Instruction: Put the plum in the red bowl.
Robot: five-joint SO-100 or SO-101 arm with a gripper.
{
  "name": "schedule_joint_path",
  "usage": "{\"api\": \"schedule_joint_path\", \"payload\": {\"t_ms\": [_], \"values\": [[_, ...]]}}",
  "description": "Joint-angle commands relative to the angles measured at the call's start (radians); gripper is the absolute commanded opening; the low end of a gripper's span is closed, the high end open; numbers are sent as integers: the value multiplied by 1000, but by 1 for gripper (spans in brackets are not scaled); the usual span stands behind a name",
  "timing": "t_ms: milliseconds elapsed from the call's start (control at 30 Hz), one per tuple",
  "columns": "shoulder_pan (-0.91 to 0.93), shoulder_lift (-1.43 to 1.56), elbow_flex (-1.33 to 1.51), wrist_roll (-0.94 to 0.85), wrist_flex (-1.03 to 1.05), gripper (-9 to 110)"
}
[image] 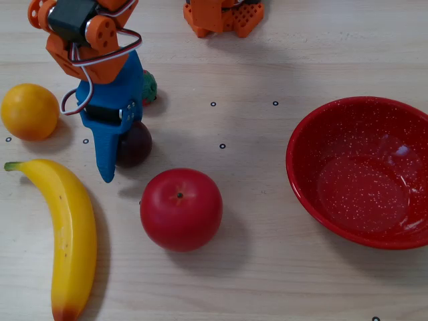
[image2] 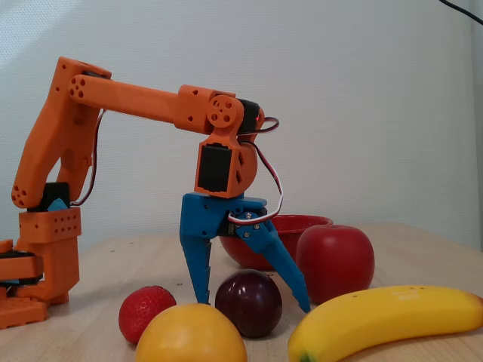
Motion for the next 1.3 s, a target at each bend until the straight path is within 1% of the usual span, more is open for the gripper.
{"api": "schedule_joint_path", "payload": {"t_ms": [0, 133, 333, 467, 667, 867, 933, 1000, 1067, 1267], "values": [[2, 52, -21, 37, -6, 51], [2, 52, -21, 40, -5, 50], [0, 51, -21, 44, -11, 43], [-3, 51, -21, 49, -12, 42], [-5, 48, -21, 54, -9, 33], [-8, 44, -17, 63, -11, 27], [-9, 43, -17, 64, -15, 22], [-9, 43, -20, 64, -17, 13], [-9, 43, -21, 64, -17, 2], [-18, 63, -44, 64, 32, 0]]}}
